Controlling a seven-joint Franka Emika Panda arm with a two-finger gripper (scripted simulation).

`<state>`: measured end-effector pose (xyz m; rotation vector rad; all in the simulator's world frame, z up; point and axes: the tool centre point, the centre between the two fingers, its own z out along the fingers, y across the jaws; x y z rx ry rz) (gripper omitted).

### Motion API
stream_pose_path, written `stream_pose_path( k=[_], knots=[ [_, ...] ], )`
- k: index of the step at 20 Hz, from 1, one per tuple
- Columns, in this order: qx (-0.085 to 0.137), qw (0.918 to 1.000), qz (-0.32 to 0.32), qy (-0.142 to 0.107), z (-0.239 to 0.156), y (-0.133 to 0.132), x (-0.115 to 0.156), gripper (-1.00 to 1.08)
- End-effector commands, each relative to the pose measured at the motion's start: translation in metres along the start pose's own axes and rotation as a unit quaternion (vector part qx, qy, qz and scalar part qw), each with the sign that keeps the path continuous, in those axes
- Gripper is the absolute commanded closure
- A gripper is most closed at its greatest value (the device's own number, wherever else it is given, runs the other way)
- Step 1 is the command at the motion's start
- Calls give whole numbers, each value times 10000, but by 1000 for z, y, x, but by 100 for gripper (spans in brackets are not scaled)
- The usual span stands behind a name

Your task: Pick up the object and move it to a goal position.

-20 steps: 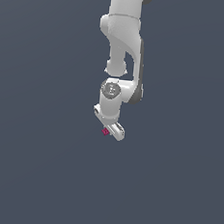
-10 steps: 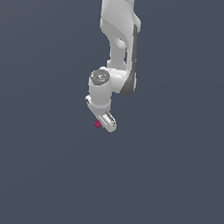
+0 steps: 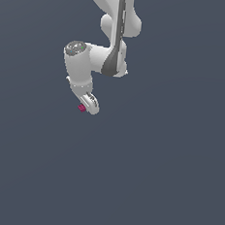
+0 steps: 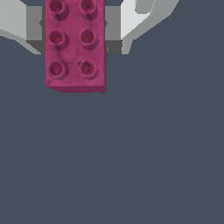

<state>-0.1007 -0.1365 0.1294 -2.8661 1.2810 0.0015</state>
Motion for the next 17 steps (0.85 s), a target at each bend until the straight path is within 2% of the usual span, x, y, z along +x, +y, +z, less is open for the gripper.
stream_pose_path(
  k=[1,9,17],
  knots=[
    [2,10000,-3,-2,-19,21,9,108],
    [-2,10000,-2,2,-67,72,34,108],
    [-7,10000,-4,7,-83,89,44,108]
  ],
)
